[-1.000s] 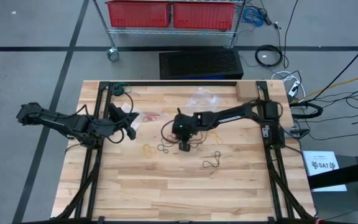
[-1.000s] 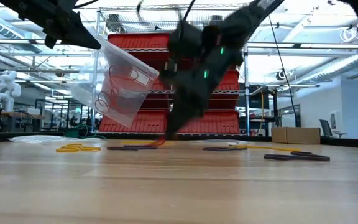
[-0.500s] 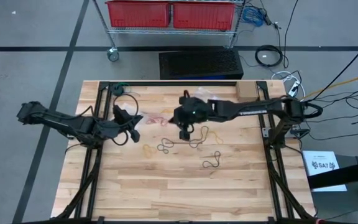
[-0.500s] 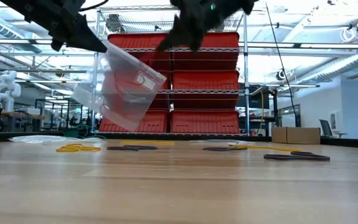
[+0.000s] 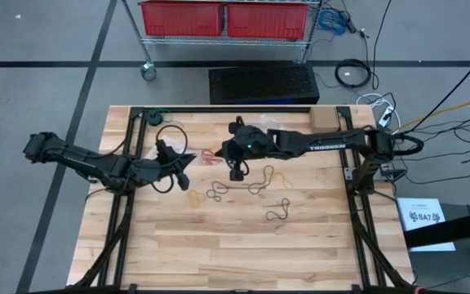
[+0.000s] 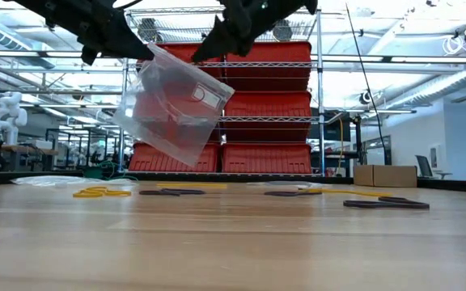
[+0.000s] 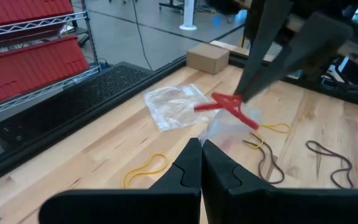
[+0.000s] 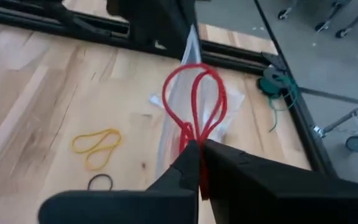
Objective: Sort rubber bands
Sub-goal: Put the red rubber band into the zip bag
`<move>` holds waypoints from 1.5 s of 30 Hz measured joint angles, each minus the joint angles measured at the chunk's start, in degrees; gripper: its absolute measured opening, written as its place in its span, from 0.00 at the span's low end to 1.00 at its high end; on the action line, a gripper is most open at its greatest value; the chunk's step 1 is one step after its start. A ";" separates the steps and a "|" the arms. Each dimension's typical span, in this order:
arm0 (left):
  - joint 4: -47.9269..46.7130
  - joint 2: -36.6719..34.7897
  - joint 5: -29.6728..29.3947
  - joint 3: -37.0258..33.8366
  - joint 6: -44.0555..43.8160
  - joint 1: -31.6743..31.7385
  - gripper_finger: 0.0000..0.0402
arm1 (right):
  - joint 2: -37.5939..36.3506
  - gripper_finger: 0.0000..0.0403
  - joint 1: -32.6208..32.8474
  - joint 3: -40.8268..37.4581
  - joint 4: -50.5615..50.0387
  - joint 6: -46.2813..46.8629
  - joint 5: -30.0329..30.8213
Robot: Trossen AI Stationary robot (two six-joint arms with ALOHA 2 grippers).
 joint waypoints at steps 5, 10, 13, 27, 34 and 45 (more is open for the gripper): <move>-0.05 0.00 -0.44 0.00 -0.02 0.07 0.00 | 0.69 0.00 0.24 0.11 -0.07 0.87 0.00; -0.16 0.00 -1.62 0.00 -0.16 0.07 0.00 | 0.53 0.00 0.57 0.16 0.16 1.83 0.04; -0.39 0.01 -2.27 0.00 -0.18 0.07 0.00 | 0.48 0.00 0.96 1.42 0.30 1.99 0.22; -0.12 0.80 -2.83 0.02 -0.48 0.04 0.00 | 3.02 0.00 0.52 2.31 -0.53 3.87 1.29; -0.05 0.79 -2.83 0.02 -0.55 0.04 0.00 | 4.87 0.00 0.12 2.37 -0.07 6.10 1.14; 1.07 0.79 -0.73 0.02 -0.55 0.04 0.00 | 5.76 0.13 -3.27 2.34 -0.59 14.06 -3.56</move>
